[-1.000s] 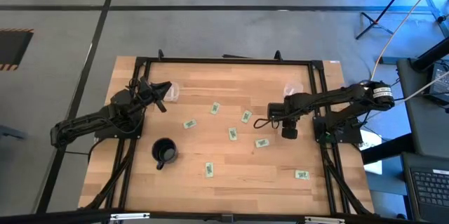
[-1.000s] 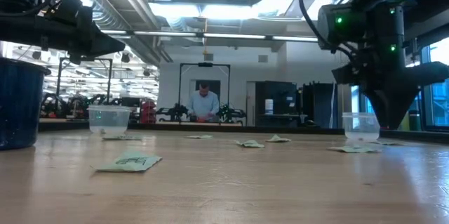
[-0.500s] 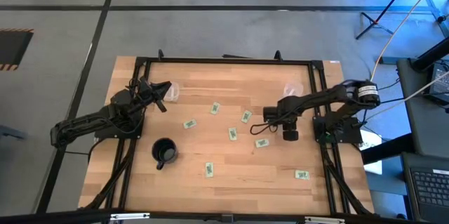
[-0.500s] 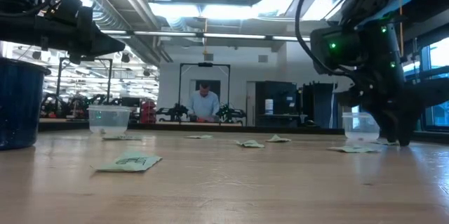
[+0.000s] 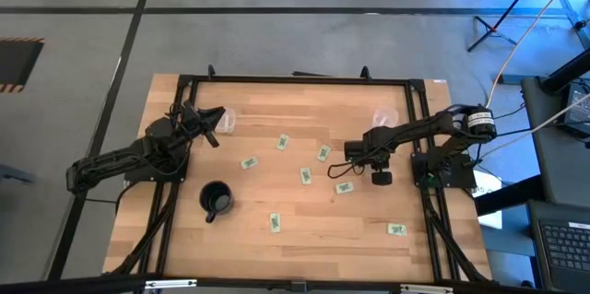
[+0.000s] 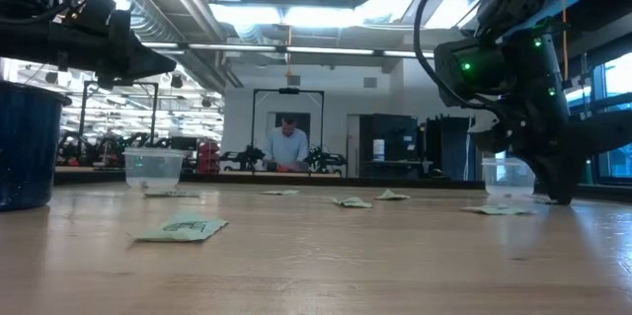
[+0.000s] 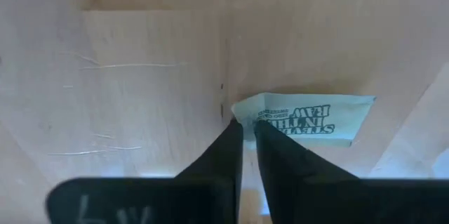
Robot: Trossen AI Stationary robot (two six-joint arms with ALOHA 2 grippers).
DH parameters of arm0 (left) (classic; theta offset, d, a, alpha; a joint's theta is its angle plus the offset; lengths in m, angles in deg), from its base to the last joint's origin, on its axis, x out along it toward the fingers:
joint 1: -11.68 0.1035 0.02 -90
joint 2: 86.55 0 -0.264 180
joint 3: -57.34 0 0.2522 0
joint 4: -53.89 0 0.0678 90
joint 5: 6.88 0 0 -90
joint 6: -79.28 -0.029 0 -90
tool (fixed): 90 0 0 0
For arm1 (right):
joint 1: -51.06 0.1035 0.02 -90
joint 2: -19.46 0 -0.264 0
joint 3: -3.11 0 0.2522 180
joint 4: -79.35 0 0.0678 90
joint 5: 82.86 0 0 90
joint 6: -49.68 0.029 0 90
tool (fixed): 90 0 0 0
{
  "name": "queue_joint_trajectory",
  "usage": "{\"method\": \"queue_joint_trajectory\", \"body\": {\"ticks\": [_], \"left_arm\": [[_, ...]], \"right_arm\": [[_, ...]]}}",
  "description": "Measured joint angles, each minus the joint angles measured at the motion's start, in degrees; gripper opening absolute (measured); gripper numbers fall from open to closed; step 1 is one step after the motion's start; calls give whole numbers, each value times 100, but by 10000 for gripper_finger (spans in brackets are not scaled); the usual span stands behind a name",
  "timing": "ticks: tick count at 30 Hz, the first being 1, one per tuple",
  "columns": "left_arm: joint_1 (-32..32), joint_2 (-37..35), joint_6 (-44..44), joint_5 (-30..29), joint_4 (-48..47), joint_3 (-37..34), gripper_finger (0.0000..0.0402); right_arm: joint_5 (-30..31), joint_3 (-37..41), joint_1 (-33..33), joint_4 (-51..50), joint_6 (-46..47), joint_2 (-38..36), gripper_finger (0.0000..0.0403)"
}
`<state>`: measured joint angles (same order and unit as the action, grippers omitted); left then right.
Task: Pick and place Stevia / Truvia into bins
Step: Put the stevia packet into the right transparent container
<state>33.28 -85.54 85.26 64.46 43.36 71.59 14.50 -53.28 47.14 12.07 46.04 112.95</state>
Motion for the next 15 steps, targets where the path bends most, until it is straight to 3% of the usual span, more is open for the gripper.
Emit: {"method": "queue_joint_trajectory", "body": {"ticks": [7, 15], "left_arm": [[-1, -1, -122, 0, 0, 1, 43], [-1, 1, -123, 2, 0, 1, 43]], "right_arm": [[10, 20, -4, 11, 48, -59, 23], [-185, -326, -4, -136, 430, -869, 2]]}}
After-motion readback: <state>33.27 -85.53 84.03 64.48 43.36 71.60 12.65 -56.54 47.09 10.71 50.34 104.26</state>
